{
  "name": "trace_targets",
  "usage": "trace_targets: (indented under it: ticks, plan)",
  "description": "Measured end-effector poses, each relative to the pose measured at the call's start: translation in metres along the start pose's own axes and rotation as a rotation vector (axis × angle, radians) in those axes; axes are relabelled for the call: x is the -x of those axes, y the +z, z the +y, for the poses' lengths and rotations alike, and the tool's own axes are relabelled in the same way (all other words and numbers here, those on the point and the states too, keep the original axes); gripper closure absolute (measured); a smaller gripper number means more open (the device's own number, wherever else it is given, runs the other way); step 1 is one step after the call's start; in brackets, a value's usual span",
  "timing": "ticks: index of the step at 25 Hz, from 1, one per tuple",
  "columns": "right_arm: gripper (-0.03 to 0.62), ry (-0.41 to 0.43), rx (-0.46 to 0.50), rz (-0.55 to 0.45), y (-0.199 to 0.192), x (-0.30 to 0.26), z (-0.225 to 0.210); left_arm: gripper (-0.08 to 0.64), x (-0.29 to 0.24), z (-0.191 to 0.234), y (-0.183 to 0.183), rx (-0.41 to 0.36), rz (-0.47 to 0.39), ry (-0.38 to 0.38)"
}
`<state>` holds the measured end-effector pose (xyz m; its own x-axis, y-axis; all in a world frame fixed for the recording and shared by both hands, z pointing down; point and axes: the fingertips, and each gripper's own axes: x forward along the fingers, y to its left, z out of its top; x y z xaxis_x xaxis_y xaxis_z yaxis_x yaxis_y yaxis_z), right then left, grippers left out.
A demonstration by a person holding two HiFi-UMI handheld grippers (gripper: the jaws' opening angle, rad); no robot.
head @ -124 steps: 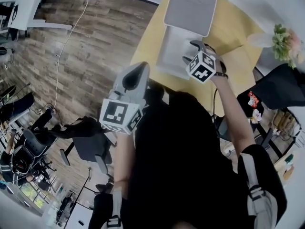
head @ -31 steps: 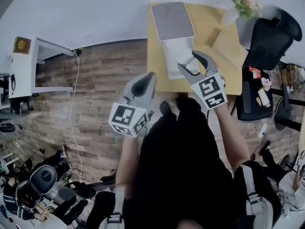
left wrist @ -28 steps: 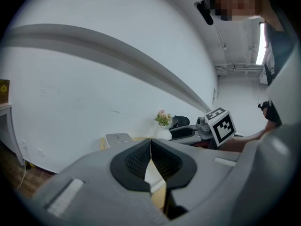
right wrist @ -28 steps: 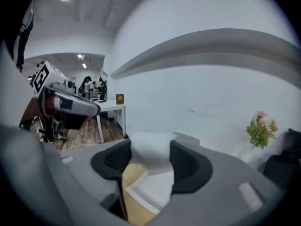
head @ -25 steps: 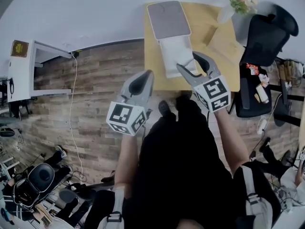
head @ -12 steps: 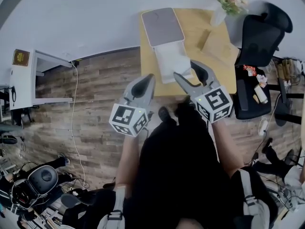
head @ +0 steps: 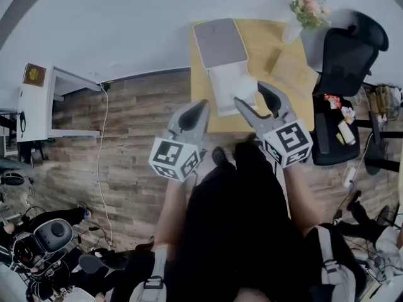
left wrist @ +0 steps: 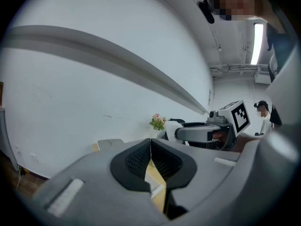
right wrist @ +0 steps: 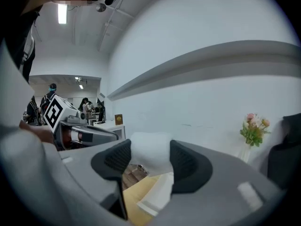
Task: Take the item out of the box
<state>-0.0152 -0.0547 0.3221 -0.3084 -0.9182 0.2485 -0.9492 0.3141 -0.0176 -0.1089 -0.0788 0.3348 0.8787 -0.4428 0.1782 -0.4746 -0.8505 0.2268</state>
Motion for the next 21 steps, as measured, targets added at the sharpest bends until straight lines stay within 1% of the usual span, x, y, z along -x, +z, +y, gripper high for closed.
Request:
trace_targets:
  ticks: [4,9,15,21]
  plan:
    - [0.332,0.001,0.005,-0.022,0.004,0.001,0.0,0.548,0.002,0.001,0.0,-0.005,-0.004,0.006]
    - [0.333,-0.001,0.003,-0.02,0.003,0.0,0.003,0.548,0.004,0.003,-0.001,-0.001,-0.001,0.005]
    - [0.333,-0.009,-0.005,-0.023,-0.001,0.006,-0.006,0.548,-0.002,-0.005,-0.003,-0.006,0.001,-0.001]
    - [0.333,-0.012,-0.006,-0.019,-0.003,0.004,-0.01,0.548,-0.006,-0.003,-0.004,-0.006,0.004,0.002]
